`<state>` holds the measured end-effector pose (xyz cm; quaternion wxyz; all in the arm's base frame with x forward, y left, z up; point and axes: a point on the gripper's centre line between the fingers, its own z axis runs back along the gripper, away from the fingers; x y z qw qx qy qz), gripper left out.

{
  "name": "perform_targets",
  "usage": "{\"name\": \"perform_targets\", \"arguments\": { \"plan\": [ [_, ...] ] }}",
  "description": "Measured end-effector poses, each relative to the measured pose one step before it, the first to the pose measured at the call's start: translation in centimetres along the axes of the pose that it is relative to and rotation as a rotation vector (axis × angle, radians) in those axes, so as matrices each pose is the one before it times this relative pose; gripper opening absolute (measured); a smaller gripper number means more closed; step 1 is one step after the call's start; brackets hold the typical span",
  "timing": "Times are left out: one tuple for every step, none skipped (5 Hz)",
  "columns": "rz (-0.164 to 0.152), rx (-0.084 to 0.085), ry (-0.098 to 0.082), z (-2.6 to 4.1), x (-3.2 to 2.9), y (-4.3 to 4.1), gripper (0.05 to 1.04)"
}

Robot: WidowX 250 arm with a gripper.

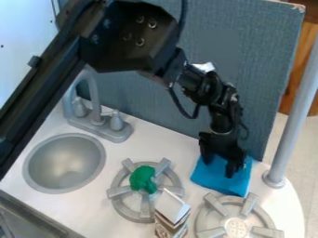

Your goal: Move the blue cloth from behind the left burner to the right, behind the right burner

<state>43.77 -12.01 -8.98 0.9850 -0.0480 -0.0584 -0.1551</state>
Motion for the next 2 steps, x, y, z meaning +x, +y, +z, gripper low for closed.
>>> {"name": "perform_targets", "arguments": {
  "plan": [
    [0.0823, -0.0254, 0.0047, 6.152, -1.103, 2.356, 1.001],
    [0.1015, -0.005, 0.012, 7.696, -4.168, 4.391, 1.0]
  ]
}}
